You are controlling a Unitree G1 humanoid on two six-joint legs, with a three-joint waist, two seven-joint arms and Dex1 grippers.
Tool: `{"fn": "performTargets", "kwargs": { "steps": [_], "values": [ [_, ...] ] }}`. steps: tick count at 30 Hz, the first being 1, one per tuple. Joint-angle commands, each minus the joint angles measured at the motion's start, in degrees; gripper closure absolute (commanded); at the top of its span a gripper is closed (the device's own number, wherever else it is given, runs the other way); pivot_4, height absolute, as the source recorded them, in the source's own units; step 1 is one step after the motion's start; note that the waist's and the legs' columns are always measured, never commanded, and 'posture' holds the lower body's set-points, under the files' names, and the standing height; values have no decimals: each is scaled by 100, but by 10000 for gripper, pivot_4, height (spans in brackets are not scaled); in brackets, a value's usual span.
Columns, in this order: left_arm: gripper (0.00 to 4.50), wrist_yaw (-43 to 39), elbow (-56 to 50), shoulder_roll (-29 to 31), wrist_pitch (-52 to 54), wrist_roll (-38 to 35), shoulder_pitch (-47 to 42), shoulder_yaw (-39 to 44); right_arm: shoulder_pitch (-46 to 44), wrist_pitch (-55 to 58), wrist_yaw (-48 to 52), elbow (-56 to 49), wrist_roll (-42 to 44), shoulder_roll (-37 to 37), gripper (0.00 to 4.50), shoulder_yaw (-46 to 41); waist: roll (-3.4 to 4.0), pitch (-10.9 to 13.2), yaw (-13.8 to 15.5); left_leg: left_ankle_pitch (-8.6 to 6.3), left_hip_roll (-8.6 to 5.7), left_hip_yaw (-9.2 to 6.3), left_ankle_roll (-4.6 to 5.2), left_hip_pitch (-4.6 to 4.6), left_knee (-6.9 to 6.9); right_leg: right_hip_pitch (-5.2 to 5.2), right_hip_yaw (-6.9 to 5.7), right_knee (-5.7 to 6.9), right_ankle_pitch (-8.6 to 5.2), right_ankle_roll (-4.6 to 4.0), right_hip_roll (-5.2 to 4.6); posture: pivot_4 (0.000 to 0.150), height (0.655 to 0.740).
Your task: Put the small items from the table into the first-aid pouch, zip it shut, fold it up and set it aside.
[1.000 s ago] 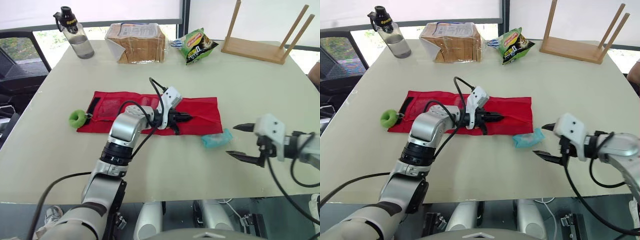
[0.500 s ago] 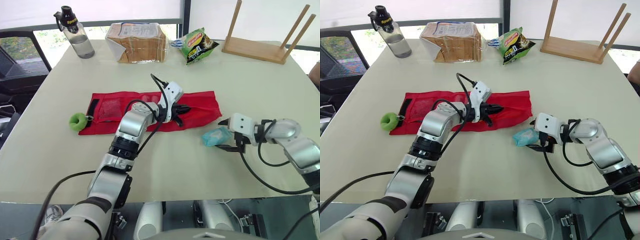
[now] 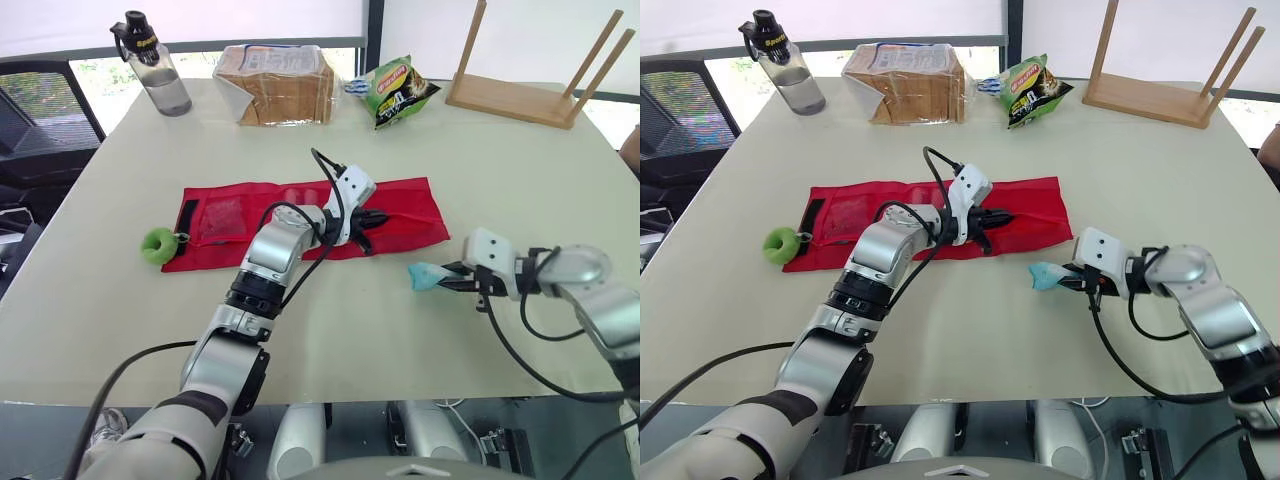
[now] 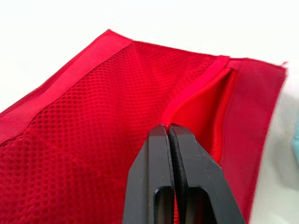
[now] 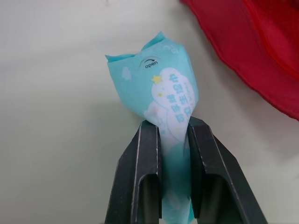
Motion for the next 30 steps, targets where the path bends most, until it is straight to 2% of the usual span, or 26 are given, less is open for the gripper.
{"fn": "performTargets", "kwargs": {
  "steps": [1,3,6,10,15,23,28,30],
  "values": [
    [45000,-151,-405,-92,-86,-115,51,-96,4,1610,-1199,-1446,75,170,40205,-668,1,0,-16,0,0,0,0,1,1,0,1,2,0,0,0,1500,7400],
    [45000,-236,-603,-111,-46,-127,157,-201,-314,2770,-1604,-1783,251,367,40205,-663,2,-1,-32,0,1,-1,-1,2,0,-1,1,5,0,0,1,1500,7400],
    [45000,-278,-821,-161,-25,-111,283,-340,-987,4456,-2471,-1763,144,1087,40205,-550,2,-2,-25,1,1,-1,-1,3,-1,-1,1,4,0,-1,2,1500,7400],
    [45000,-270,-987,-289,79,-206,314,-341,-1228,5420,-3249,-1742,-133,1358,40205,119,3,-2,45,1,-1,-8,-1,-7,-2,-2,-9,-4,-1,-1,-2,1500,7400],
    [45000,-267,-1007,-305,164,-307,234,-241,-1315,5804,-3591,-1675,-69,1562,40205,313,3,-2,7,0,-8,-2,0,-5,-2,-2,-4,-5,0,0,-9,1500,7400],
    [45000,-449,-1422,-219,354,-488,424,-304,-1998,5870,-4512,-473,-511,3029,40205,-323,6,-5,-45,1,-5,-8,0,-1,-7,-2,-5,0,0,-1,-2,1500,7400],
    [45000,-422,-1424,-220,374,-507,454,-304,-2272,5291,-4866,307,-679,3835,40205,-560,6,-5,-32,1,-5,-5,0,1,-6,-3,-4,1,0,-1,-4,1500,7400],
    [45000,-361,-1284,-236,307,-449,434,-287,-2264,5132,-4807,358,-604,3934,32121,-532,6,-5,-33,1,-5,-5,0,0,-7,-2,-5,1,0,-1,-4,1500,7400]
  ]
}}
